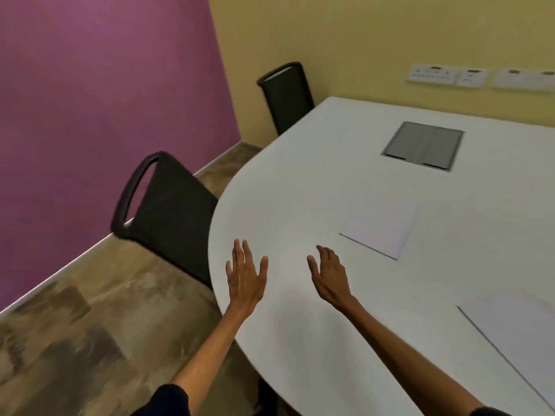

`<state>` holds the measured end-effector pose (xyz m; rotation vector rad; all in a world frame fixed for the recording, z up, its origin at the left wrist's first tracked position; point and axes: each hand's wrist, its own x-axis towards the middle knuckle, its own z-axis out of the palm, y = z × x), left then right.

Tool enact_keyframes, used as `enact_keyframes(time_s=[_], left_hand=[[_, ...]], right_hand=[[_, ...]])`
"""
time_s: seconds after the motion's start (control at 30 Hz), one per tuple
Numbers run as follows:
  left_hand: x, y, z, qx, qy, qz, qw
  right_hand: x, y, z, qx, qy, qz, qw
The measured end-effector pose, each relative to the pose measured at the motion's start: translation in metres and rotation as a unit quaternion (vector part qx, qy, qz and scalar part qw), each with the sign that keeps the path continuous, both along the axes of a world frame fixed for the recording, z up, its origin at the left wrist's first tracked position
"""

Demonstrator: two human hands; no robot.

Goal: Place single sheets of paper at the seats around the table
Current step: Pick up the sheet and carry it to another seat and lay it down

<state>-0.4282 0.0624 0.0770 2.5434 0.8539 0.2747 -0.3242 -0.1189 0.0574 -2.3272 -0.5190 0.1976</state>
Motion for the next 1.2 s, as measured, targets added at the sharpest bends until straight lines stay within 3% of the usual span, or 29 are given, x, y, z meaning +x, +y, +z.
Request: enact_keyframes(time_s=[0.2, 0.33, 0.5, 0.87, 1.2], left_hand=[[0.118, 0.025, -0.011, -0.038, 0.004, -0.137, 0.99], [0.176, 0.02, -0.021, 0.021, 0.018, -0.242, 0.97], [0.214, 0.006, -0.034, 0.04, 0.056, -0.305, 0.95], [0.258, -0.022, -0.05, -0.058, 0.046, -0.356, 0.932], [0.322, -0.037, -0.067, -0.064, 0.011, -0.337, 0.939]], right_hand=[[0.062, -0.009, -0.006, -0.033, 0.001, -0.144, 0.989], [0.082, -0.014, -0.008, -0.042, 0.01, -0.227, 0.973], [0.092, -0.02, -0.015, -0.066, 0.027, -0.282, 0.957], [0.126, -0.055, -0.025, -0.117, 0.061, -0.319, 0.938], [0.194, -0.077, -0.045, -0.135, 0.101, -0.339, 0.925]])
